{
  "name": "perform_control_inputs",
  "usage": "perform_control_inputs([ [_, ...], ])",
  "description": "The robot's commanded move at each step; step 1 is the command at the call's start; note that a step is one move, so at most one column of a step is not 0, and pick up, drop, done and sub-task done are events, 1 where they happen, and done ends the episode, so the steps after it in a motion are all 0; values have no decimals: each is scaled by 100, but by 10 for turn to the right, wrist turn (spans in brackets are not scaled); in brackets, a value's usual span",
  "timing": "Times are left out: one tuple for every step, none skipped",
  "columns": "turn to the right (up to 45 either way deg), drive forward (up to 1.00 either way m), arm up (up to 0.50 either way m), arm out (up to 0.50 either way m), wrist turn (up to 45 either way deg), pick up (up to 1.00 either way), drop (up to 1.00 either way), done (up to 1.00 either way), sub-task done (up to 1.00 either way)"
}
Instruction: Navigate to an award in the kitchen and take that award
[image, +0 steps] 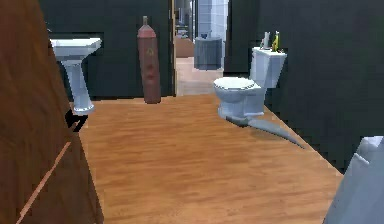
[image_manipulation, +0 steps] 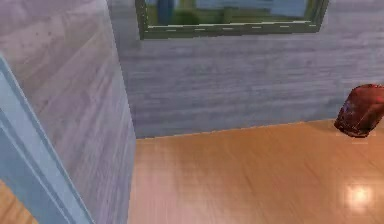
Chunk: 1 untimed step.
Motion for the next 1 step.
perform_control_inputs([
  [0, 100, 0, 0, 0, 0, 0, 0, 0],
])
